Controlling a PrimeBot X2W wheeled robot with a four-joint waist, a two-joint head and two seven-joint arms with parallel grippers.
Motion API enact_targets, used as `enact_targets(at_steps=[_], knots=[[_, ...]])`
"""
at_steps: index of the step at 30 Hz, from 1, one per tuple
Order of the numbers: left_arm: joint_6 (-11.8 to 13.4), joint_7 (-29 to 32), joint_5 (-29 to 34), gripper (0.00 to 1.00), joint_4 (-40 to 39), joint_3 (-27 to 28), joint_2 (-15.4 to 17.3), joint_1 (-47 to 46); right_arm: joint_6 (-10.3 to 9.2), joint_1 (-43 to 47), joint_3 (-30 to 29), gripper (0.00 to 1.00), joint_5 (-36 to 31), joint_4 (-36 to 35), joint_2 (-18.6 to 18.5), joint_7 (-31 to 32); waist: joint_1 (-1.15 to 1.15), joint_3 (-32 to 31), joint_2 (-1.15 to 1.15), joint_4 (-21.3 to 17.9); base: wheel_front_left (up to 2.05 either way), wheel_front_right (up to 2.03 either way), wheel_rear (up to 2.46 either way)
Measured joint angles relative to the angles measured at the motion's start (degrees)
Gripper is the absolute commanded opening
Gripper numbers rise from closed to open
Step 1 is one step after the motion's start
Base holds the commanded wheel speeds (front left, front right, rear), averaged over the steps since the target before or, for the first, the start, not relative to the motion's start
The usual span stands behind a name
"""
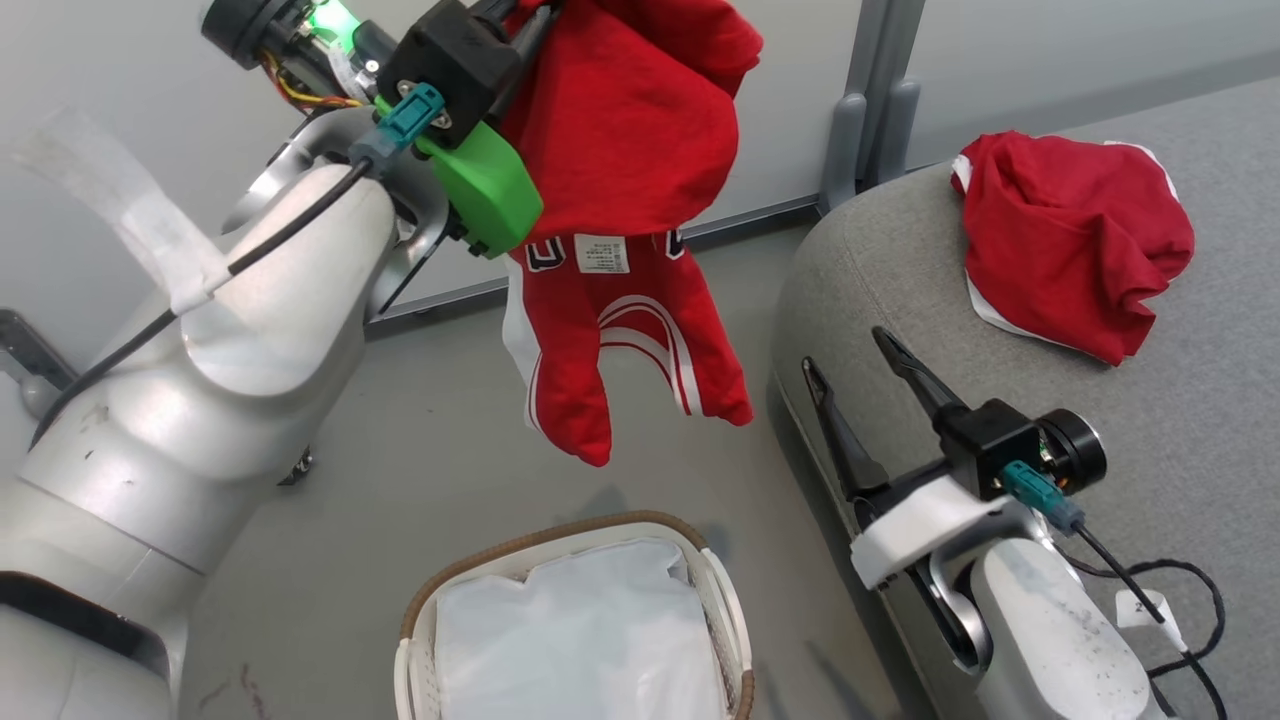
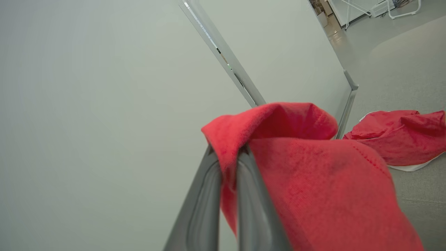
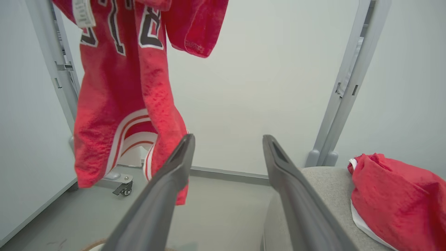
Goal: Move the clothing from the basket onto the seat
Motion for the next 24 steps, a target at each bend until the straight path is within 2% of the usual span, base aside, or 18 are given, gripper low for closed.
enact_targets(at_steps=[7,15,16,18,19,24], knots=[[-0.01,0.34,-0.09,0.00,-2.45,-1.48,-2.26,-1.50,0.00,-6.92,5.10,1.00,0.66,3.28,0.02,0.00,0.00,-0.83,0.00,2.22,0.00,0.00,0.00],[-0.01,0.43,-0.81,0.00,-4.86,-2.94,-4.43,-2.08,0.00,-14.29,7.27,1.00,0.10,12.20,0.01,0.00,0.00,-1.29,0.00,5.68,0.00,0.00,0.00],[-0.01,0.41,-0.93,0.00,-5.05,-3.13,-4.63,-2.07,0.00,-14.91,7.45,0.78,0.08,13.28,0.01,0.00,0.00,-1.33,0.00,6.13,0.00,0.00,0.00],[-0.10,0.31,-1.32,0.00,-5.27,-3.52,-4.83,-1.94,0.00,-15.86,7.72,0.19,0.10,14.95,0.02,0.00,0.00,-1.38,0.00,6.87,0.00,0.00,0.00],[-0.11,0.31,-1.62,0.00,-5.30,-3.64,-4.83,-1.70,0.00,-16.30,8.02,0.00,0.15,15.79,0.02,0.00,0.00,-1.41,0.00,7.25,0.00,0.00,0.00],[-0.10,0.25,-2.85,0.00,-5.08,-3.96,-4.35,0.87,0.00,-16.70,8.21,0.00,0.46,16.93,0.02,0.00,0.00,-1.50,0.00,8.27,0.00,0.00,0.00]])
